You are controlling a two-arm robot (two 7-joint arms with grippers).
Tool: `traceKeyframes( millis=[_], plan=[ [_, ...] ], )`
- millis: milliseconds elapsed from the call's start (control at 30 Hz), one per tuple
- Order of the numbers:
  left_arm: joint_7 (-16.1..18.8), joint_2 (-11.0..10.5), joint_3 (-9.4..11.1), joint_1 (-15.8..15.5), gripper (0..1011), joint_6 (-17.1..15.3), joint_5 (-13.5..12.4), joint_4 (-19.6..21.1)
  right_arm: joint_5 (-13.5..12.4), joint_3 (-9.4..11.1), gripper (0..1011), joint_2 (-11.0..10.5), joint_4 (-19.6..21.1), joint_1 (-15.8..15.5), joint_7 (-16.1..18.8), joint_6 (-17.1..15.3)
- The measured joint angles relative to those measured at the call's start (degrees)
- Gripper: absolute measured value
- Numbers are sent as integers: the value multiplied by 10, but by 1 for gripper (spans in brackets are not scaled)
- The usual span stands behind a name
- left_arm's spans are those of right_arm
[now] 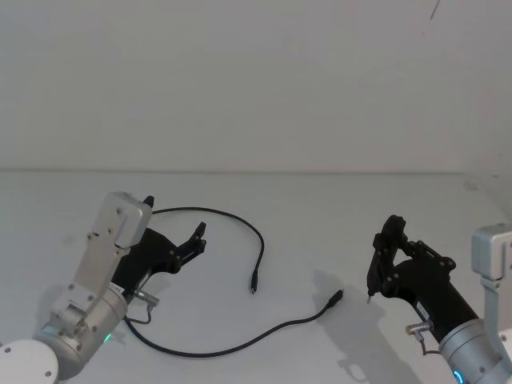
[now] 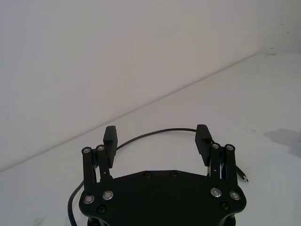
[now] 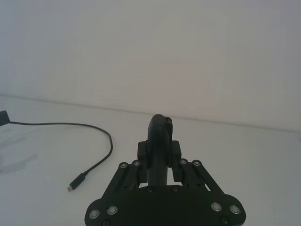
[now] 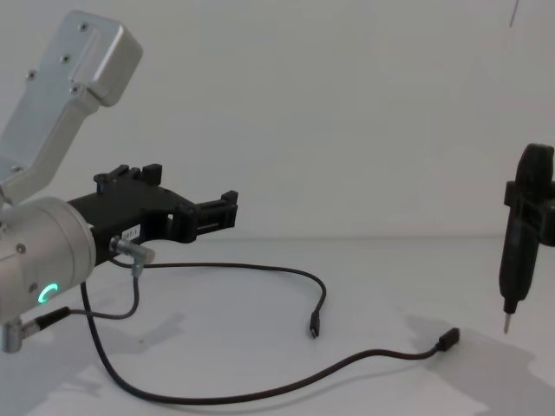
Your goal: Pick up the data cable with the one hand.
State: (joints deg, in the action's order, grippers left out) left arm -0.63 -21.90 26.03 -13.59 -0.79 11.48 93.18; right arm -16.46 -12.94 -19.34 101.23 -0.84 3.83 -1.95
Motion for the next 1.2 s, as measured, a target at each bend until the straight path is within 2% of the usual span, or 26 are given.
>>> traceKeyframes(
  millis=[1200],
  plan=[
    [0,0,0,0,1001,0,0,0,0,0,279,0,0,0,0,0]
  ],
)
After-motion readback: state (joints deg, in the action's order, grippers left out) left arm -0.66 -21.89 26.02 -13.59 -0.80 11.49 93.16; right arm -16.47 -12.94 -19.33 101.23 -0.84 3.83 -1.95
